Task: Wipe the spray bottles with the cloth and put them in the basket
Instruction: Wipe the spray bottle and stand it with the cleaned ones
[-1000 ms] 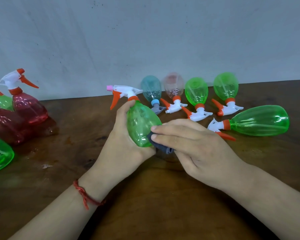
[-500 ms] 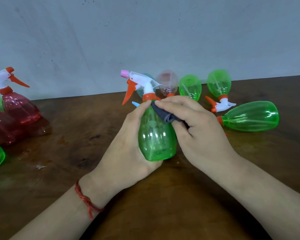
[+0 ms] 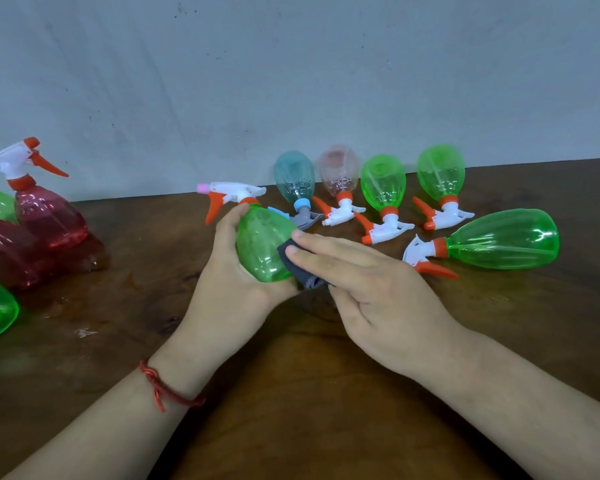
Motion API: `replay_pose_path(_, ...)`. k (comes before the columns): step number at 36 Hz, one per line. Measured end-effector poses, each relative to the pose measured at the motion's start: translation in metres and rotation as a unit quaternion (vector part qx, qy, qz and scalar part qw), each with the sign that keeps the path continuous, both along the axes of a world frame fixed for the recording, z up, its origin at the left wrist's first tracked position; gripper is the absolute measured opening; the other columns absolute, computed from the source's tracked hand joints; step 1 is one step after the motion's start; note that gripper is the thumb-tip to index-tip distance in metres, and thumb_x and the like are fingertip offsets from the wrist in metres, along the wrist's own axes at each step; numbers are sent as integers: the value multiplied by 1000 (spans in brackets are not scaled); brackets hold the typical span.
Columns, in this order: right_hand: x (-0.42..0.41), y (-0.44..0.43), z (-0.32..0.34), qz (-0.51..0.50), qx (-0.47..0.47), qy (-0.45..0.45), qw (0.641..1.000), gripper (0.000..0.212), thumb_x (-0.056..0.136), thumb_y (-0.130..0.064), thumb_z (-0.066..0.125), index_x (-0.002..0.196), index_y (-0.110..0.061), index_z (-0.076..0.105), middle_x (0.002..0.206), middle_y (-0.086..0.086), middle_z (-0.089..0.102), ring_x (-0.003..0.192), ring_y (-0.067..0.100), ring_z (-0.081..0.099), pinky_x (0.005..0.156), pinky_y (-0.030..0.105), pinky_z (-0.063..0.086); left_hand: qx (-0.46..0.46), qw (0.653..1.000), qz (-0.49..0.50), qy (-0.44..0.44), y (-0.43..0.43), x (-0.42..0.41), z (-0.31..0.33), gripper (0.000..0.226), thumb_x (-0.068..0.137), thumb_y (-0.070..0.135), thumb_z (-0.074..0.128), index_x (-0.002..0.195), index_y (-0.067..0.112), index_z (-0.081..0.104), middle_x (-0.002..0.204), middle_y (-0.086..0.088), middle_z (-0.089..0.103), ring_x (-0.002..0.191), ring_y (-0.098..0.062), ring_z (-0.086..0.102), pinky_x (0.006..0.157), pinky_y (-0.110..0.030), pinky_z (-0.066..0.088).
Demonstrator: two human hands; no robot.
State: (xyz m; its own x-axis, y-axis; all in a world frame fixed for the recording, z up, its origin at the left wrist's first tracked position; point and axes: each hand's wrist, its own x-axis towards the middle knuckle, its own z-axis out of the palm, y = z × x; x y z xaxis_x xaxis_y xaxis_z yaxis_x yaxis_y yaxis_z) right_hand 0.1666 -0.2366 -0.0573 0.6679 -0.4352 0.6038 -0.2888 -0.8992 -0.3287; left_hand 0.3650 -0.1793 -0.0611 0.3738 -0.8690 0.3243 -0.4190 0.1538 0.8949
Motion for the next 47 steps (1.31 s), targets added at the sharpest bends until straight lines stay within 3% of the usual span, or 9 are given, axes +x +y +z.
replay_pose_path(6,-4,-1,1,7,-9,5,1000,54,99,1,52,148,-18,61,157,-9,53,145,8,47,121,17,32,2,1000,-13,11,-1,-2,-1,107,69,12,101,154,36,40,124,23,71,115,-1,71,101,-33,59)
replay_pose_path(9,-3,-1,2,-10,13,-8,1000,55,100,-1,49,150,-21,59,159,-12,51,146,6,46,121,20,35,-23,997,-40,-64,3,-2,1,112,69,18,102,159,31,37,137,15,65,126,-2,65,103,-18,52)
replay_pose_path(14,-6,-7,3,-43,70,-42,996,57,102,0,48,152,-26,57,159,-13,50,148,-3,41,122,16,31,-34,972,-97,-211,4,-1,-3,116,73,35,100,166,21,32,159,6,47,148,-15,49,121,-37,44)
replay_pose_path(18,-9,-12,0,-54,96,-79,991,58,100,8,52,146,-26,63,153,-14,55,143,-4,45,118,12,31,-30,953,-147,-263,6,-6,-6,118,75,31,100,167,15,29,162,3,43,152,-13,43,124,-29,38)
replay_pose_path(25,-9,-16,3,-27,243,-178,953,45,106,3,52,136,-24,71,137,-22,65,132,-8,54,109,8,37,-12,964,-187,-190,9,-7,-5,123,70,29,101,166,25,26,161,23,42,151,-4,44,120,-18,37)
replay_pose_path(29,-11,-16,7,-8,278,-212,937,48,104,7,51,132,-25,72,134,-22,68,132,-5,56,112,14,40,-19,968,-209,-141,10,-8,-5,123,68,35,98,165,29,24,157,35,39,150,-2,44,118,-17,39)
replay_pose_path(36,-10,-16,3,-12,250,-198,948,49,102,10,51,133,-21,73,138,-15,67,136,-1,54,113,13,38,-23,963,-189,-190,8,-4,-5,122,70,36,101,166,22,27,165,10,41,153,-13,44,125,-38,40)
replay_pose_path(43,-9,-14,-4,-7,139,-147,979,58,94,18,50,135,-17,72,141,-6,65,135,10,58,115,25,43,-24,970,-139,-198,7,-5,-5,120,70,32,102,166,28,30,161,13,47,149,-8,47,123,-32,41)
replay_pose_path(47,-10,-8,-4,29,102,-95,990,52,95,12,49,131,-14,74,141,-4,65,135,10,58,114,28,45,-28,989,-56,-134,3,2,-2,115,66,36,102,160,36,36,147,23,56,134,4,57,109,-12,45)
